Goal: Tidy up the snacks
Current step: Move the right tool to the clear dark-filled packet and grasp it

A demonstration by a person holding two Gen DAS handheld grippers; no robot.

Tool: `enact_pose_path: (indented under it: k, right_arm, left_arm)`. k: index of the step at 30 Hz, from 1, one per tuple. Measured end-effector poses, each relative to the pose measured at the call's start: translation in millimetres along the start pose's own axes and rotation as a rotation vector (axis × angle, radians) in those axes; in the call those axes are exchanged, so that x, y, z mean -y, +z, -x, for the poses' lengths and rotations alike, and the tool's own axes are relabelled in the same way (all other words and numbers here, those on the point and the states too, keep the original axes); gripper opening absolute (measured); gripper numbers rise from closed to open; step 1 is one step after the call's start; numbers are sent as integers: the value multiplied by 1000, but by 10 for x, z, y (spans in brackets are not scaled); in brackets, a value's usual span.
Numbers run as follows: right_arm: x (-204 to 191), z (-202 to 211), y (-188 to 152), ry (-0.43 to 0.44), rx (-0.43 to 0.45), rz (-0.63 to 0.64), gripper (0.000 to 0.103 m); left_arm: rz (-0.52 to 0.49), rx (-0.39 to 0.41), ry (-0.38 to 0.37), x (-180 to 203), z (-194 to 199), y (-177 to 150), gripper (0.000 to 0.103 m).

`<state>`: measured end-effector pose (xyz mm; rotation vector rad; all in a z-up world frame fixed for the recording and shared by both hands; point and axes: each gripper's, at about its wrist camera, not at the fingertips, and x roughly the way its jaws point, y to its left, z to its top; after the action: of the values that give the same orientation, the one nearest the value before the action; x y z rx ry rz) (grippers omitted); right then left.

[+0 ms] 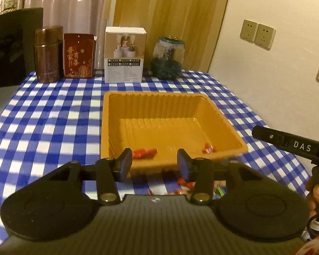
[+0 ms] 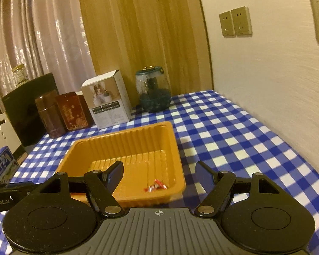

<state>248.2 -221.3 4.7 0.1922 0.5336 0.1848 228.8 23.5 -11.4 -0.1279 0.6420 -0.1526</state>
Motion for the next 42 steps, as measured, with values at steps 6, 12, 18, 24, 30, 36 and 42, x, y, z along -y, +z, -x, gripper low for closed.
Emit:
enact_pose_path:
  k: [6, 12, 18, 24, 30, 36, 42]
  right_arm:
    - [16, 292, -246, -2, -30, 38, 75]
    - [25, 481, -525, 5, -84, 61, 75]
    - [6, 556, -789, 36, -130, 121, 75]
    - [-15, 481, -851, 55, -149, 153, 75]
    - [-112, 327, -860, 92, -171, 181, 75]
    - [-255, 68, -922, 107, -230, 248, 64]
    - [-359, -169, -1000, 114, -278, 295, 56]
  left_arm:
    - [14, -44, -6, 158, 212, -362, 42]
    - [9, -100, 5, 274, 359, -691, 42]
    - [24, -132, 19, 266, 427, -859, 44]
    - [17, -122, 73, 238, 400, -913, 44]
    - [-7, -118, 78, 230, 341, -962, 44]
    - [58, -210, 43, 119, 221, -1024, 44]
    - [62, -223, 53, 56, 195, -1060, 44]
